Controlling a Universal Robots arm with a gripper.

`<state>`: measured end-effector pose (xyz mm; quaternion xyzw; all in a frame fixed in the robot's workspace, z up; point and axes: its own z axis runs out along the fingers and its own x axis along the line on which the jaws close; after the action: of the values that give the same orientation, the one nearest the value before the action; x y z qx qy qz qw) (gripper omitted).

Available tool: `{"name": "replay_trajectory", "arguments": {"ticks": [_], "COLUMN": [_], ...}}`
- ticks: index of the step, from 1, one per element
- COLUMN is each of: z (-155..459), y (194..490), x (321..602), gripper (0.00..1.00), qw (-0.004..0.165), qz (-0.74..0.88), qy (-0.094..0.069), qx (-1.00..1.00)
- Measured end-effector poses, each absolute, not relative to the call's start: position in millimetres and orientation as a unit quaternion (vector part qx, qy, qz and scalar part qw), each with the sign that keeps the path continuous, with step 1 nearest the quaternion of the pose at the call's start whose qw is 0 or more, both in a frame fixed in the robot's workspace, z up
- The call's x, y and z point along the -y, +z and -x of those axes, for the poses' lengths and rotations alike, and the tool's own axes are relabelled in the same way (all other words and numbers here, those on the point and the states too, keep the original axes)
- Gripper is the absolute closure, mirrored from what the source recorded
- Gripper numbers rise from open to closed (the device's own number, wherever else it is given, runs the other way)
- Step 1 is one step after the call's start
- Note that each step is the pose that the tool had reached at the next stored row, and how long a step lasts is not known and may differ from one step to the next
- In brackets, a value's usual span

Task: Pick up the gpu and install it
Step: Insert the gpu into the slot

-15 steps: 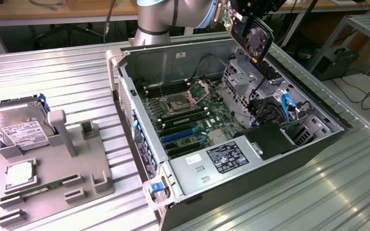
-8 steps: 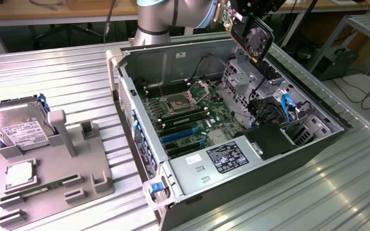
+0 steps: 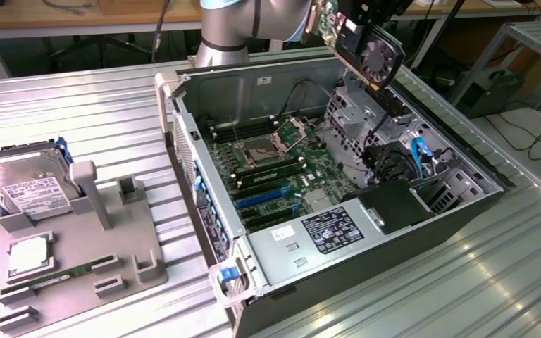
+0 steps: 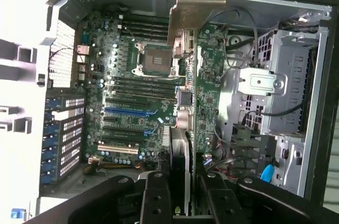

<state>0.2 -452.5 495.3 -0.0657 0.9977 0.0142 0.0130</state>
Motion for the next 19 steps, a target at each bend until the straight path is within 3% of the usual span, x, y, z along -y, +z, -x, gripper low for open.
{"name": "replay_trajectory", "arguments": {"ticks": [19], "z": [-0.2], "y": [495.3], "x": [452.6], "gripper": [0.73], "qw": [0.011], "qz": [0.192], "qy": [0.016], "qx": [-0.981]}}
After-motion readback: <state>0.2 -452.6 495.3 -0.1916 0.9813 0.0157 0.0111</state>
